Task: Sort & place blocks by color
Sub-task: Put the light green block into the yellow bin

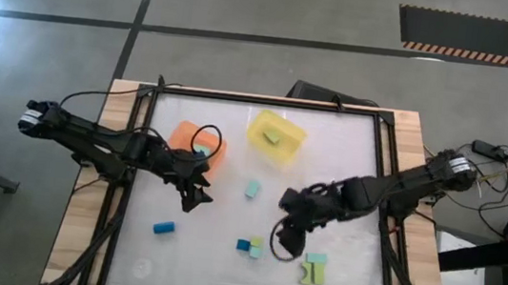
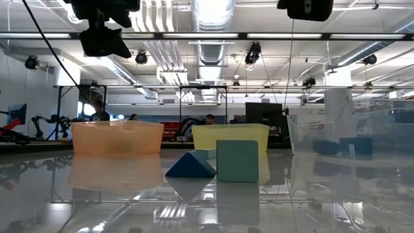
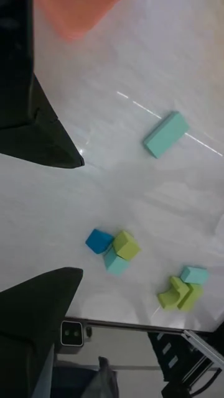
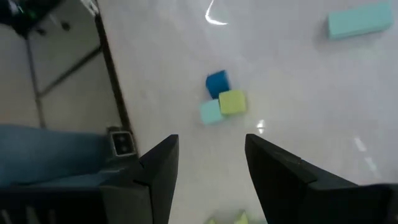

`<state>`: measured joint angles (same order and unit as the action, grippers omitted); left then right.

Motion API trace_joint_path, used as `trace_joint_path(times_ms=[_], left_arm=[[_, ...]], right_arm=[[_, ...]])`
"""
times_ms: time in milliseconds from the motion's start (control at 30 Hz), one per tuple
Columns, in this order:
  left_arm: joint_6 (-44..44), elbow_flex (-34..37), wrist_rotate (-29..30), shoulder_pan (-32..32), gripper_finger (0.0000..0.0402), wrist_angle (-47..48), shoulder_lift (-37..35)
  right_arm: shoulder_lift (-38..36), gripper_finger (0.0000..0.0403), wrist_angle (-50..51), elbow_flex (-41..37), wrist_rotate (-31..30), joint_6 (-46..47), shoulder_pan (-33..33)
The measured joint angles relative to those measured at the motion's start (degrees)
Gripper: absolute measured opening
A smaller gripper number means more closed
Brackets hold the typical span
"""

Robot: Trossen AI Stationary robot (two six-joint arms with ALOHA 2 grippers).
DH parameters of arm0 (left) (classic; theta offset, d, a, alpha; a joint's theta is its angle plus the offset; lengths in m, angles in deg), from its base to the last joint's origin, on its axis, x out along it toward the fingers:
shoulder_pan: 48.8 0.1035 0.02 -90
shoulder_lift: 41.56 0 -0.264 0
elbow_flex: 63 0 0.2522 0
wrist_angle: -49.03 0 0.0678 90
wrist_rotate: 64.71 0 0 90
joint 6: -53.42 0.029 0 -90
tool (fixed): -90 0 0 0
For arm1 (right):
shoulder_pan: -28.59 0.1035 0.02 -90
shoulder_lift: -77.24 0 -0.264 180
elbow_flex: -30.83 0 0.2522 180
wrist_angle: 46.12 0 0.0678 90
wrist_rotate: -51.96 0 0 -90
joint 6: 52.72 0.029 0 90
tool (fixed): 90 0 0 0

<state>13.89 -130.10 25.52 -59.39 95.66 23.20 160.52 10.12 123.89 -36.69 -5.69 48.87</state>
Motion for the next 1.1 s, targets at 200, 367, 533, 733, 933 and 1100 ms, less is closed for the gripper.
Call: trace_joint_path(times_ms=[200, 367, 533, 733, 933, 1100], left_arm=[[-0.02, 0.02, -0.02, 0.00, 0.0258, -0.38, 0.08], [-0.02, 0.02, -0.04, 0.00, 0.0258, -0.73, 0.08], [-0.02, 0.02, -0.02, 0.02, 0.0258, -0.78, 0.08], [1.36, 0.02, 0.00, 0.11, 0.0258, -0.88, 0.08], [1.40, 0.02, 0.07, 0.09, 0.0258, -0.87, 0.06], [1.40, 0.04, 0.15, 0.07, 0.0258, -0.87, 0.06]], right_arm=[[5.62, 0.0176, -1.01, -0.30, -4.20, -0.64, 1.11], [10.61, 0.0182, -2.51, -0.30, -4.57, 1.56, 0.51], [14.19, 0.0211, -5.94, -0.32, -4.08, 2.40, 0.13], [17.93, 0.0221, -10.32, -0.32, -4.19, 1.03, 0.14], [22.14, 0.0222, -12.95, -0.32, -3.93, -0.43, -0.07], [24.11, 0.0222, -13.57, -0.32, -3.96, -0.63, -0.05]])
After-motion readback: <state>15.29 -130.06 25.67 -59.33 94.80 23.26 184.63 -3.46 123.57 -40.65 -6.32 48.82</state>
